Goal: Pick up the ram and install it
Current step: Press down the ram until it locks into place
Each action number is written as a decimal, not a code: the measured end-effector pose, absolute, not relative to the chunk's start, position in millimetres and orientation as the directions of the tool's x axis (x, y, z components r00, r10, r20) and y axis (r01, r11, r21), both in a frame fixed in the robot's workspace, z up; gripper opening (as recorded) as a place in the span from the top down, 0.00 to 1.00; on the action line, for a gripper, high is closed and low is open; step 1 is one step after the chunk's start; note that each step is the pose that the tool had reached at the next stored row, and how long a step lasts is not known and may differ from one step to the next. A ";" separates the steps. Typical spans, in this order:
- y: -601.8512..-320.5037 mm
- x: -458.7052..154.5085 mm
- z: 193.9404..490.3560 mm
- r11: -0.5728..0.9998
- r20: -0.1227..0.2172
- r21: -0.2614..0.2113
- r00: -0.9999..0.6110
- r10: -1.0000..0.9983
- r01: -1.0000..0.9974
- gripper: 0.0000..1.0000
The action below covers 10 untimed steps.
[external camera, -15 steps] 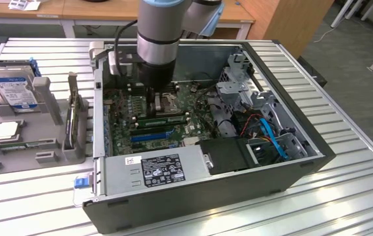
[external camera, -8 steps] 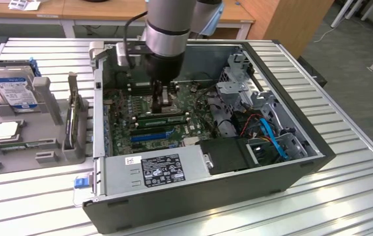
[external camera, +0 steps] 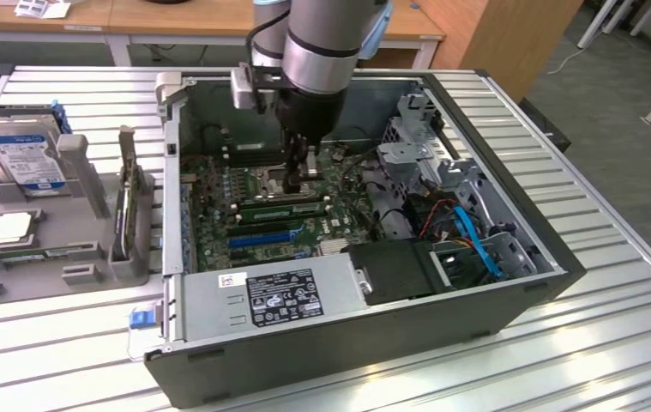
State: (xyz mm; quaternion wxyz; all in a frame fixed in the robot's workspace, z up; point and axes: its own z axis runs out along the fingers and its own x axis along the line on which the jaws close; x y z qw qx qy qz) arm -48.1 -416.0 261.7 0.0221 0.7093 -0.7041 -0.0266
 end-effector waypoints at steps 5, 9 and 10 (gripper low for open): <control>-416.5 -43.4 262.2 -0.022 -0.006 0.064 0.021 -1.000 -0.998 0.90; -416.8 -38.0 262.5 -0.032 -0.007 0.063 0.031 -0.999 -0.998 0.90; -416.9 -36.6 262.6 -0.034 -0.006 0.063 0.034 -0.999 -0.997 0.90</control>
